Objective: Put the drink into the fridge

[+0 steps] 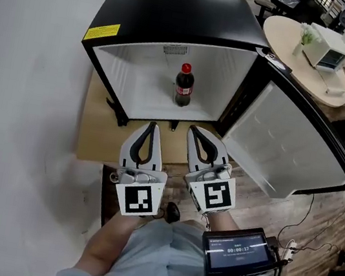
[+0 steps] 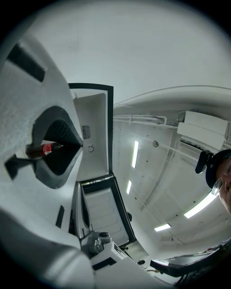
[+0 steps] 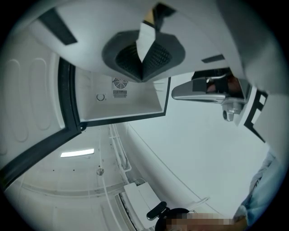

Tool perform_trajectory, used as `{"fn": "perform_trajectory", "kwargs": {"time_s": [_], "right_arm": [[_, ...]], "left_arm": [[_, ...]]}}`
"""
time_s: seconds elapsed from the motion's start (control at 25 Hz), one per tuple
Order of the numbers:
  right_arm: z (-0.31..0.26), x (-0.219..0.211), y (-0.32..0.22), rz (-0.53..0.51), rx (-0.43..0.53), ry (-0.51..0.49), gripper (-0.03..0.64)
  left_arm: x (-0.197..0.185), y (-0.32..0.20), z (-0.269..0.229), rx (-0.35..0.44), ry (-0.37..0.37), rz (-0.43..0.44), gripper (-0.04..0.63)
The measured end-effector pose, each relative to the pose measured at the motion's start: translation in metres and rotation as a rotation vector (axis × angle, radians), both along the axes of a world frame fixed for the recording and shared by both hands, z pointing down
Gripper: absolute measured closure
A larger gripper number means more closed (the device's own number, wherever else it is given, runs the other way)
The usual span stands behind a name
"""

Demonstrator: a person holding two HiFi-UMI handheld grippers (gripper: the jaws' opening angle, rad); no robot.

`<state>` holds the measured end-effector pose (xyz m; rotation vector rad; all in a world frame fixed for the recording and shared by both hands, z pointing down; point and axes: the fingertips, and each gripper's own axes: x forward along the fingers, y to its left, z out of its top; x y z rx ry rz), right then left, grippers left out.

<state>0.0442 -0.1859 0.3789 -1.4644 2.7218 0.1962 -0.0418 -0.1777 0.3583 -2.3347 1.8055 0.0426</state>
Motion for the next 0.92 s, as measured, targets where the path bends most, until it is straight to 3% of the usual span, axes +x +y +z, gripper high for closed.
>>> {"fn": "perform_trajectory", "kwargs": {"time_s": [0.92], "right_arm": [[-0.021,-0.003,0.013,-0.019,0.008,-0.023,0.614]], "left_arm": [[-0.001,0.014,-0.021,0.005,-0.012,-0.017,0.588]]}}
